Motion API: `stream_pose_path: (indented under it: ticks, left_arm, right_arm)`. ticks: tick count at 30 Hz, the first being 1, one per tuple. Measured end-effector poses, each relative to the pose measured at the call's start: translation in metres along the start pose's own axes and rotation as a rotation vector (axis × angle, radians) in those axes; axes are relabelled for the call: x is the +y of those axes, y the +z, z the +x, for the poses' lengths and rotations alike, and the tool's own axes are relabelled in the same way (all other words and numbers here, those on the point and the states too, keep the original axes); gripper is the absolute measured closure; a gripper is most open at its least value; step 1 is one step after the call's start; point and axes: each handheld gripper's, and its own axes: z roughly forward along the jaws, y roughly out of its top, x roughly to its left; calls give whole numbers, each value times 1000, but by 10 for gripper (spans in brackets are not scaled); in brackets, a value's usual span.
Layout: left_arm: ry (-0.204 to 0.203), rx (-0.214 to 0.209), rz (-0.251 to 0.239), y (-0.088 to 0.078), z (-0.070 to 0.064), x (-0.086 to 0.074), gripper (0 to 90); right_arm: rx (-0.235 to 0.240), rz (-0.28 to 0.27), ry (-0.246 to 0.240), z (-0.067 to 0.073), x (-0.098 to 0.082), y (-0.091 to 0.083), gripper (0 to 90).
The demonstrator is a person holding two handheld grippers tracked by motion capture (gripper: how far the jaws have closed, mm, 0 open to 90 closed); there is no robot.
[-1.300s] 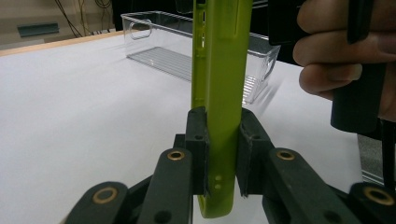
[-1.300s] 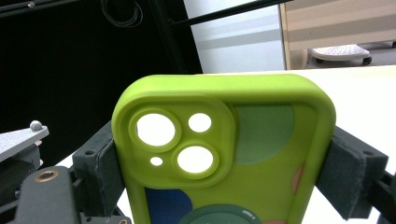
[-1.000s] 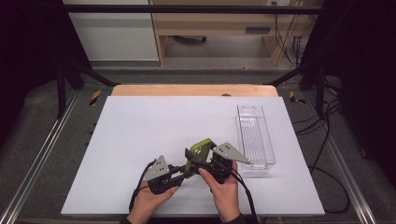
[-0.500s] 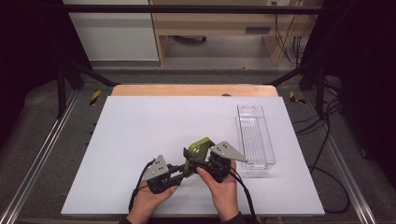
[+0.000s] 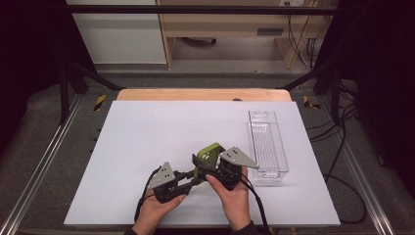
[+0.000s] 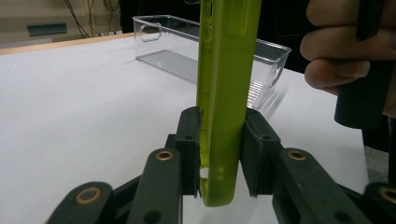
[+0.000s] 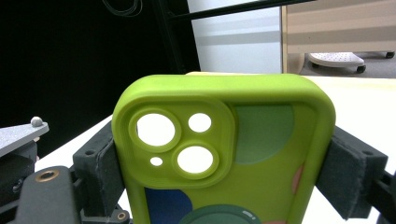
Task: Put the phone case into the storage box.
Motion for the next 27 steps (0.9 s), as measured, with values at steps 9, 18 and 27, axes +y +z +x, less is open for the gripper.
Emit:
stream_pose_path:
  ticks: [9, 18, 27]
  left_arm:
    - [7, 6, -12, -1, 0, 2, 588]
    - [29, 10, -15, 1, -2, 3, 427]
    - [26, 34, -27, -1, 2, 5, 254]
  right_arm:
    - [-8, -7, -2, -2, 3, -3, 160]
    - [-14, -6, -8, -3, 4, -4, 160]
    - [-19, -8, -10, -5, 5, -5, 160]
